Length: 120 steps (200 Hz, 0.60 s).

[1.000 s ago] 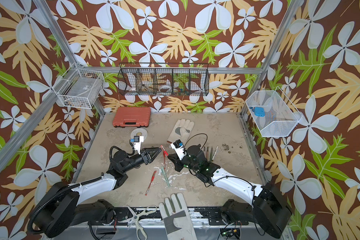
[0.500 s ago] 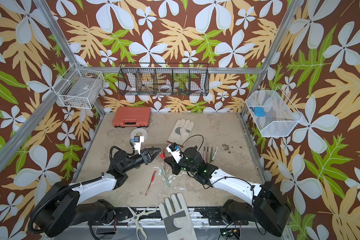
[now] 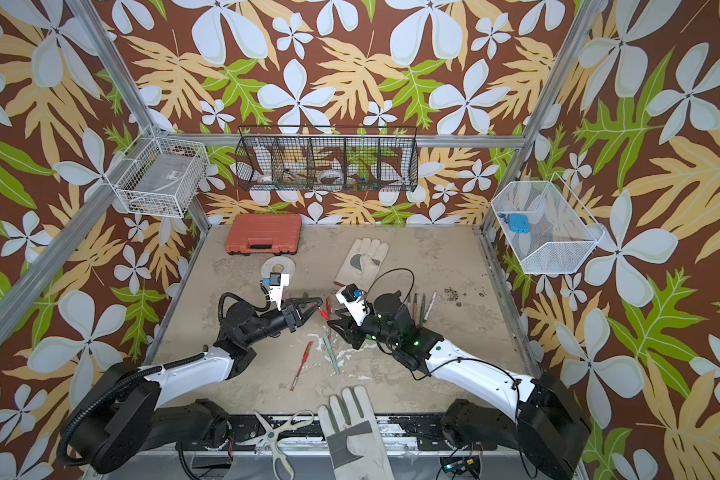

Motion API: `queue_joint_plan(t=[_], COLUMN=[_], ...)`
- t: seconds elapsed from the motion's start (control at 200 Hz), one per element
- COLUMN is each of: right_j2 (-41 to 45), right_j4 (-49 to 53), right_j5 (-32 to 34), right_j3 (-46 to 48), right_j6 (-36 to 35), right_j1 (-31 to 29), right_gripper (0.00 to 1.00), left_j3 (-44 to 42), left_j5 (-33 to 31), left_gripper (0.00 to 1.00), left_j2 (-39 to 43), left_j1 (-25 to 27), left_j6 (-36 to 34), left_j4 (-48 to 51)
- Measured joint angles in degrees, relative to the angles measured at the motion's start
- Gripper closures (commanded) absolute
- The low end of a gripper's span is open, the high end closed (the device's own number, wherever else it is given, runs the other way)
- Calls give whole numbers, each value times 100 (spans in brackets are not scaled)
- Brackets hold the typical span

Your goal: Open the pen caps

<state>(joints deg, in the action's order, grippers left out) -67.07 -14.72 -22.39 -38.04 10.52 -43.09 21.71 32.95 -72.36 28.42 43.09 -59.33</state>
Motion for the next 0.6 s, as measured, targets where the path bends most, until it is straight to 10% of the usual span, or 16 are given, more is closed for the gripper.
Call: queue_joint_plan(t=[0.601], right_j2=[-136], right_j4=[457], right_j5=[-1624], right_j3=[-17], right_j6=[-348], right_j1=[269], right_gripper=[66], left_j3=[33], left_j5=[752], left_gripper=[100], left_j2=[-72], left_j1=[162], left_j6=[-382], left_j4=[-446])
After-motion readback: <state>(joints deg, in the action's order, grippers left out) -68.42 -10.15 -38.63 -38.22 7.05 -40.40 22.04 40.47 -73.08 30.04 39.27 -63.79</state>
